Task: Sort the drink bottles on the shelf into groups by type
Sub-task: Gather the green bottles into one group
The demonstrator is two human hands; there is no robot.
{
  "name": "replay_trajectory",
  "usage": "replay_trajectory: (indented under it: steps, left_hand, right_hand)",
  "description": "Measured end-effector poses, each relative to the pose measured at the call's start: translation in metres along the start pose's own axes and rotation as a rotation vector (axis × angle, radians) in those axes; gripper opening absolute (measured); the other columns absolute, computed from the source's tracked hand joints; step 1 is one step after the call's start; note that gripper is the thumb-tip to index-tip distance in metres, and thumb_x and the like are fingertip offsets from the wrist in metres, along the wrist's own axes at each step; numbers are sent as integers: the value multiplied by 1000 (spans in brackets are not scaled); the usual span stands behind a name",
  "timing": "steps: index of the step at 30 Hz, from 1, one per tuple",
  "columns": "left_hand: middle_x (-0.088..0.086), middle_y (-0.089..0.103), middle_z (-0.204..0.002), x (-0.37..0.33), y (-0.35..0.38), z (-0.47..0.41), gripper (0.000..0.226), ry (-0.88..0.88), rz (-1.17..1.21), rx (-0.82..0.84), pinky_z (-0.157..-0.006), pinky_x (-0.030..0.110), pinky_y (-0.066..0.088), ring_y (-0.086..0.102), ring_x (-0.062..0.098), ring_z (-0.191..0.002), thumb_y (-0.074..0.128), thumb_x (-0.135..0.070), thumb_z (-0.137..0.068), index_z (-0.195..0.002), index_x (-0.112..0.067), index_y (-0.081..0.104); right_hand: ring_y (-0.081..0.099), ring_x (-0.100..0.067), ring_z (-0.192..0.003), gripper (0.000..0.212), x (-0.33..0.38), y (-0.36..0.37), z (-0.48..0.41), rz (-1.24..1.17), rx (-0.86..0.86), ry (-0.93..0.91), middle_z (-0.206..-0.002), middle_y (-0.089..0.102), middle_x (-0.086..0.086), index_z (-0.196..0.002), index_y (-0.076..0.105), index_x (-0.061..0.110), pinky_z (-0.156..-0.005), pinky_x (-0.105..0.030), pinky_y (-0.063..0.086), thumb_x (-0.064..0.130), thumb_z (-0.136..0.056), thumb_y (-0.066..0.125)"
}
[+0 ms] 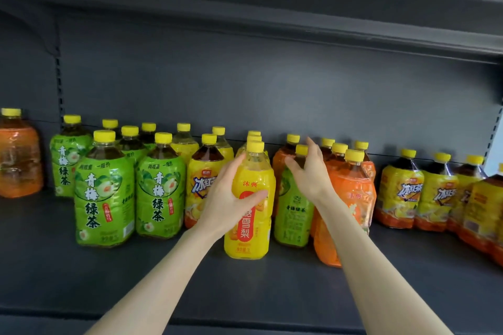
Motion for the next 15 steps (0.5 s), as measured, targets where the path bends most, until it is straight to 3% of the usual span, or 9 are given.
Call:
replay_trajectory:
  steps: [4,9,13,15]
  left_hand:
    - [-16,39,-136,3,3,1,78,37,66,-10,-100,42,46,44,9,-125,75,-41,-73,-135,-50,28]
    - [-14,37,-140,5,3,3,76,40,64,6,-101,38,45,41,9,-127,73,-37,-76,-136,-48,26]
    - [-6,30,-151,3,4,4,80,43,-1,17,-105,36,38,33,12,-134,70,-38,-79,-144,-38,23]
    - [-7,23,-154,1,6,4,82,49,-29,37,-110,36,32,25,12,-139,68,-38,-81,-147,-34,19]
  right_hand:
    - [26,-35,-141,72,-3,10,-4,114,-27,4,-153,28,-20,-152,8,5,-113,-39,25,18,-98,53]
    - [48,-37,-121,53,-3,5,-1,142,-134,-25,-131,52,-20,-140,35,6,-95,-39,40,13,-94,60]
    - [56,-33,-105,39,1,-15,8,12,-236,-19,-104,63,-12,-125,51,8,-79,-28,39,16,-90,67]
    - [57,-32,-101,39,2,-22,20,-34,-267,-31,-100,64,-11,-123,54,12,-78,-27,39,18,-88,69]
Point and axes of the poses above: each hand's wrist, its own z-axis away from the middle knuckle, its own y-axis out of the palm, x = y × z, the point moved 4 cm from there along -z, towards the middle knuckle
